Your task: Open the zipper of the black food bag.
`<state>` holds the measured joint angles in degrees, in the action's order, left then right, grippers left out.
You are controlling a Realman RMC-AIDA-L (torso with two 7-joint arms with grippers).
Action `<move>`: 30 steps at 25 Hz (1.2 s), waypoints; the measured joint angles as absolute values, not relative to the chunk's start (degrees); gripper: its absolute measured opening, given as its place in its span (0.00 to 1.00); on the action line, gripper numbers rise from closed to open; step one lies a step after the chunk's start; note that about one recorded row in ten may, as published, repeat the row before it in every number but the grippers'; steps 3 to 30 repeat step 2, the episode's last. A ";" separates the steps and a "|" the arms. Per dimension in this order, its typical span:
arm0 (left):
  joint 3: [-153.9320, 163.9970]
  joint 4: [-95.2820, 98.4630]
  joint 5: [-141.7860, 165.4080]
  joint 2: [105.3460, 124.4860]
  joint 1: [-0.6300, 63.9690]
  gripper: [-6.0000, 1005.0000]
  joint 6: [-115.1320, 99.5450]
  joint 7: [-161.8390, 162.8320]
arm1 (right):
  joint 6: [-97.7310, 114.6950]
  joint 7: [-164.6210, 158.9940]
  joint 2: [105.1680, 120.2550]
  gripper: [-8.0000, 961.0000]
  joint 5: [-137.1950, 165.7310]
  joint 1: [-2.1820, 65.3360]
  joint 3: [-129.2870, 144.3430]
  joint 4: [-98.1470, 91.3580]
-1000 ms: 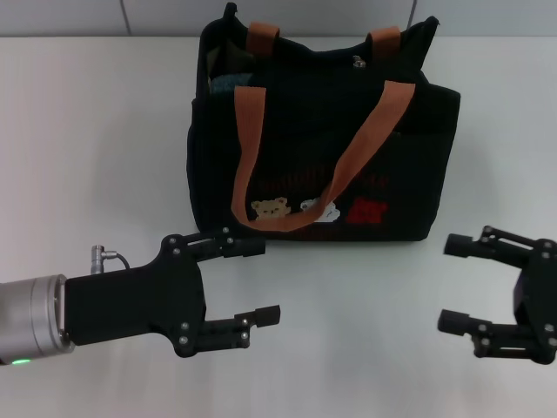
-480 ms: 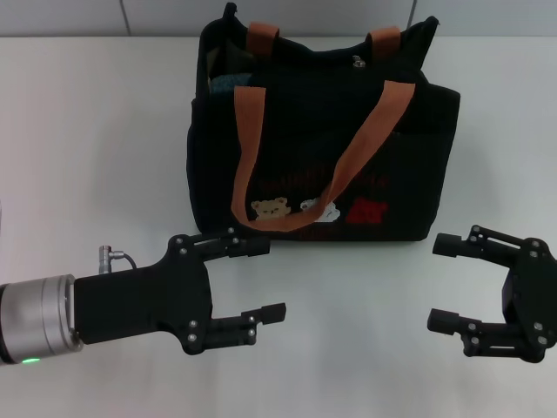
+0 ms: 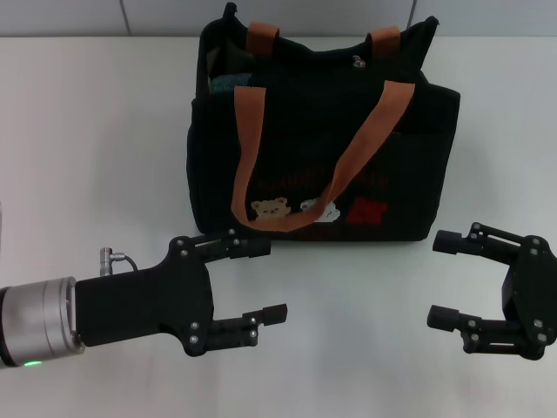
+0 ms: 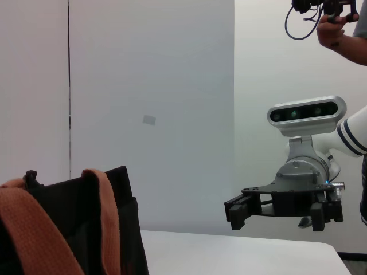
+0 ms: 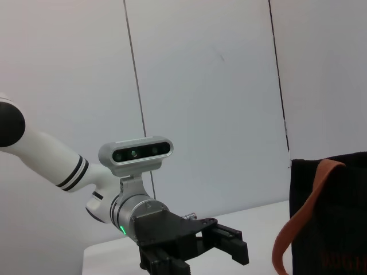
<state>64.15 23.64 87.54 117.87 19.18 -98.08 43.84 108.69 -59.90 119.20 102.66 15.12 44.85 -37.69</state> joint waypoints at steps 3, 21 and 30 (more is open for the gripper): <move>64.16 23.64 87.54 117.92 19.09 0.72 -97.99 43.80 | 108.69 -59.75 119.24 0.87 102.66 15.07 44.82 -37.57; 64.16 23.64 87.54 117.92 19.09 0.72 -97.99 43.80 | 108.69 -59.75 119.24 0.87 102.66 15.07 44.82 -37.57; 64.16 23.64 87.54 117.92 19.09 0.72 -97.99 43.80 | 108.69 -59.75 119.24 0.87 102.66 15.07 44.82 -37.57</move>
